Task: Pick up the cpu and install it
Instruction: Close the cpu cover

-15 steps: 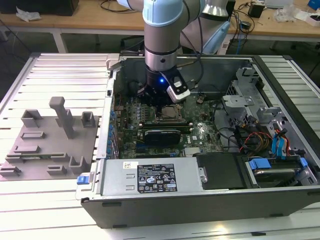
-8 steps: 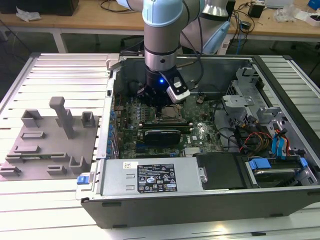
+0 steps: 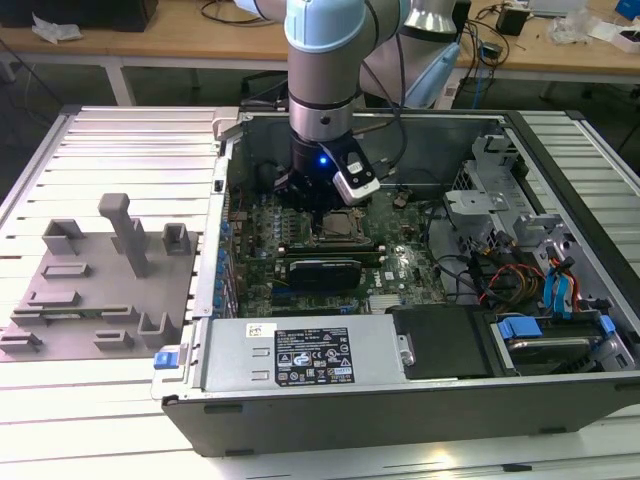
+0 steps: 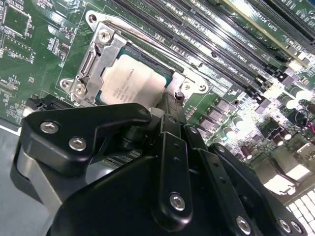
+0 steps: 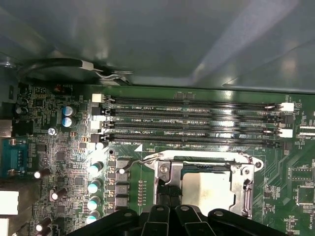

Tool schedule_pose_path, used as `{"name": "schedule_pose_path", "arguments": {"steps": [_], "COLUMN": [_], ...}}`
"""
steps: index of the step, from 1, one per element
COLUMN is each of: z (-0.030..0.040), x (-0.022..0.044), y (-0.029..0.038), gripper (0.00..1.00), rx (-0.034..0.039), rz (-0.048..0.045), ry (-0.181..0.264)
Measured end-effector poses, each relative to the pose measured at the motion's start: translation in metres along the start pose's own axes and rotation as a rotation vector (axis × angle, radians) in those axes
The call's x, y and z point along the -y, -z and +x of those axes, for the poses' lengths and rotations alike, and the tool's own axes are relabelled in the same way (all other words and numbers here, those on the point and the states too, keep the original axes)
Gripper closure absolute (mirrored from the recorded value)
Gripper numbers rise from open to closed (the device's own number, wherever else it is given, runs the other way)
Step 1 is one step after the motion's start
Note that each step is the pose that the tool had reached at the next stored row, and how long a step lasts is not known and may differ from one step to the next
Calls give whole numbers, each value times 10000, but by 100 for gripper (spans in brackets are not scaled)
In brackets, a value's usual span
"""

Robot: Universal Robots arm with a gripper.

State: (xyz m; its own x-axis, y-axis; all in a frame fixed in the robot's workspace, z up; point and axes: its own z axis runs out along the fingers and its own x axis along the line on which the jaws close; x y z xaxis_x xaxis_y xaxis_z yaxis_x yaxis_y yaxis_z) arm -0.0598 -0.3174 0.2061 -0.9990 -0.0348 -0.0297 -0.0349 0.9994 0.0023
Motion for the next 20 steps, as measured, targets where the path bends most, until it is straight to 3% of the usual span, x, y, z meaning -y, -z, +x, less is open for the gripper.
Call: {"name": "schedule_pose_path", "arguments": {"steps": [2,9,14,20], "z": [-1,8,9,7], "x": [0,10,61,61], "y": [31,-25,-29,0], "gripper": [89,89,89,89], "rx": [-1,9,11,17], "rz": [1,3,4,-4], "ry": [0,-1,0,-1]}}
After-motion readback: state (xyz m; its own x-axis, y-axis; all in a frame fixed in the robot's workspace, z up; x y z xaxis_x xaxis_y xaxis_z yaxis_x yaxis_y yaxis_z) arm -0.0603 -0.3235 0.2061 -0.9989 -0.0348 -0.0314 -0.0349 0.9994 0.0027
